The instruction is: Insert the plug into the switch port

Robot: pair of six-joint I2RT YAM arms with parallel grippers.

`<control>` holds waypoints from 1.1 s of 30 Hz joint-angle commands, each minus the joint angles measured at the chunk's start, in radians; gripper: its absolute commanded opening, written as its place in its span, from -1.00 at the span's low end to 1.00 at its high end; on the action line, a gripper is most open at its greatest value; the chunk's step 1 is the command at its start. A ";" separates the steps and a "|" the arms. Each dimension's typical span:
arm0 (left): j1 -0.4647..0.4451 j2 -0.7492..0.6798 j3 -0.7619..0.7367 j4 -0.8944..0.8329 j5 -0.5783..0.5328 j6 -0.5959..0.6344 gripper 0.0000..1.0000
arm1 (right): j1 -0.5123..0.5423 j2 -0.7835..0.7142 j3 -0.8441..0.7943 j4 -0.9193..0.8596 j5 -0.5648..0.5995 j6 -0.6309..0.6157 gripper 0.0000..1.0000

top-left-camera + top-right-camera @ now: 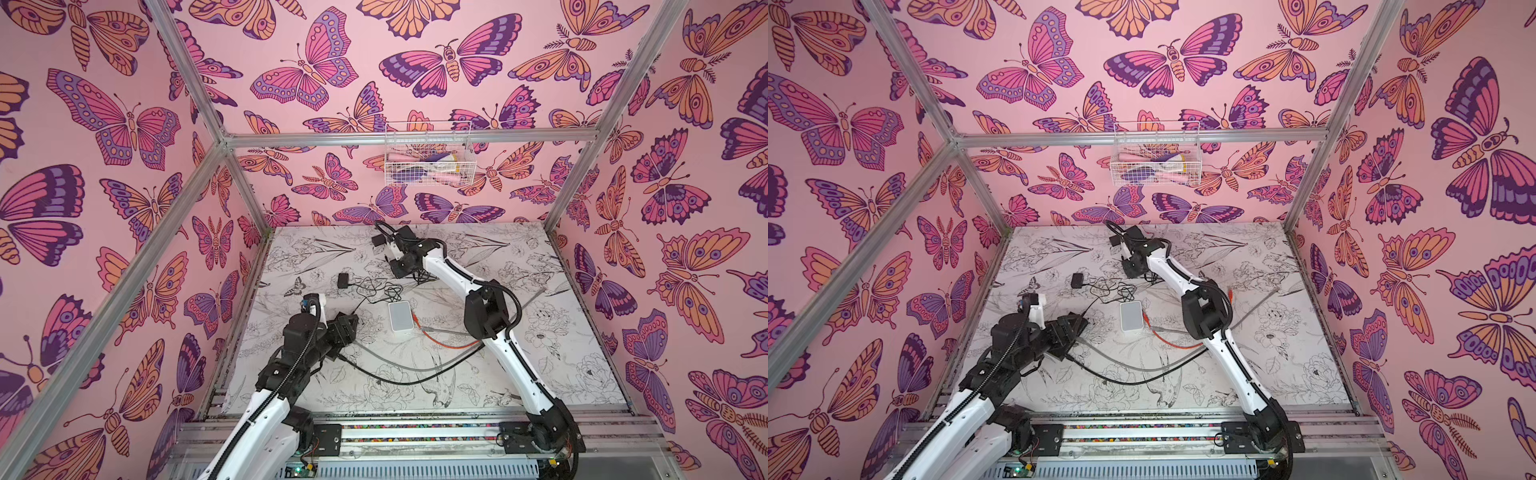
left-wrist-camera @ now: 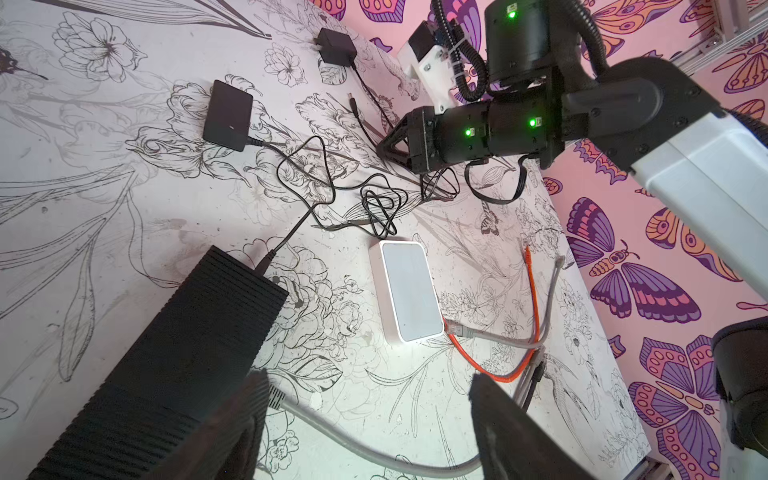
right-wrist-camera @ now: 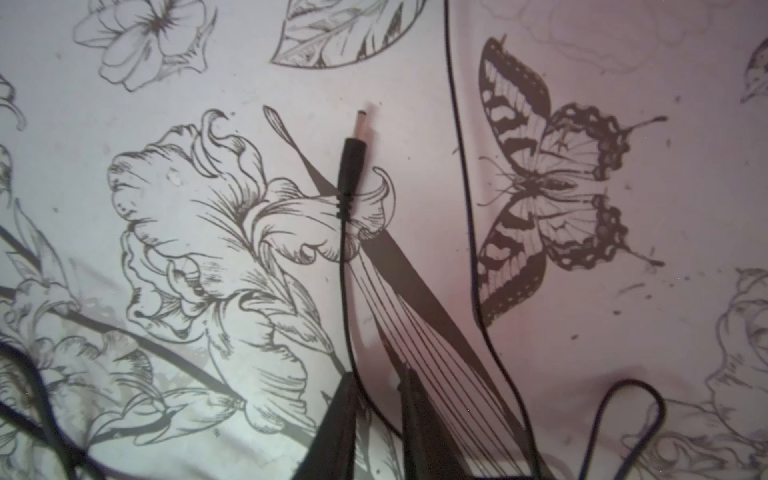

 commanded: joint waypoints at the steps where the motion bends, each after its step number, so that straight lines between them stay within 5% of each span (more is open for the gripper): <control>1: 0.006 0.002 -0.004 -0.021 -0.002 0.019 0.57 | -0.008 0.020 -0.026 -0.146 0.063 -0.051 -0.97; 19: -0.006 0.105 -0.005 0.125 0.104 0.006 0.55 | -0.069 -0.533 -1.021 0.129 0.047 -0.056 -1.00; 23: -0.034 0.154 0.011 0.152 0.109 0.013 0.55 | -0.070 -0.581 -1.075 0.115 0.078 -0.049 -0.99; 29: -0.044 0.177 0.018 0.171 0.108 0.012 0.55 | -0.081 -0.593 -1.042 0.103 0.063 -0.028 -0.47; 33: -0.045 0.159 0.011 0.170 0.100 0.011 0.55 | -0.097 -0.582 -0.972 0.093 0.054 0.001 -0.32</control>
